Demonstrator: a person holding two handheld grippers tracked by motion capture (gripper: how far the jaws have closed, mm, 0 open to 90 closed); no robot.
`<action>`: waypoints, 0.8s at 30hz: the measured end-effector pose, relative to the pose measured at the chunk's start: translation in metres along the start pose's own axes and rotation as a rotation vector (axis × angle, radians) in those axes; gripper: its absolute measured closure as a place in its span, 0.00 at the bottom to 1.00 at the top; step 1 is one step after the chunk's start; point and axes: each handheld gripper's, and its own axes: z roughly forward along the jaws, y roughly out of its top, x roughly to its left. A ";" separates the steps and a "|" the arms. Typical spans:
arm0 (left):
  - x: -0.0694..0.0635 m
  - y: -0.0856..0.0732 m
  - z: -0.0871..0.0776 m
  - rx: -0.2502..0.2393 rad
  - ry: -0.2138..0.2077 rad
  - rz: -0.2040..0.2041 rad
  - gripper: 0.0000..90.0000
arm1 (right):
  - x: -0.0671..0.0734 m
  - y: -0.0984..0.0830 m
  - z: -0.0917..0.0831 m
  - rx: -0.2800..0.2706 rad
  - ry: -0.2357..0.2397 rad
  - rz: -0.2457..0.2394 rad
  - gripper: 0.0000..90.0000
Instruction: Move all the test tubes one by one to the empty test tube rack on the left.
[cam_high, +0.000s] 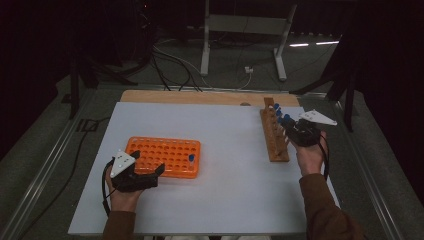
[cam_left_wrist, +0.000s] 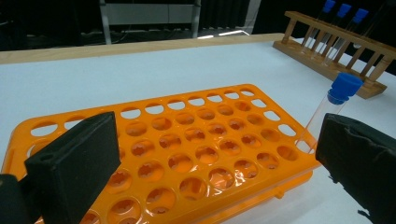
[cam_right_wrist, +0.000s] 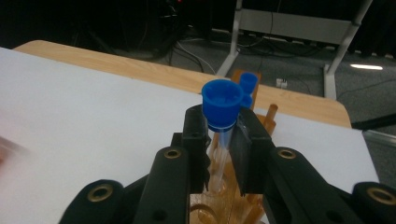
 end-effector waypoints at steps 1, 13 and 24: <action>0.000 0.000 0.000 0.000 0.000 0.001 0.01 | 0.001 0.002 -0.001 0.001 0.000 -0.005 0.85; -0.003 0.002 -0.001 -0.006 -0.002 0.006 0.01 | 0.008 0.011 -0.015 -0.032 0.035 -0.037 0.85; -0.018 0.016 0.000 -0.002 -0.027 0.042 0.01 | 0.029 0.015 -0.020 -0.020 0.147 -0.049 0.85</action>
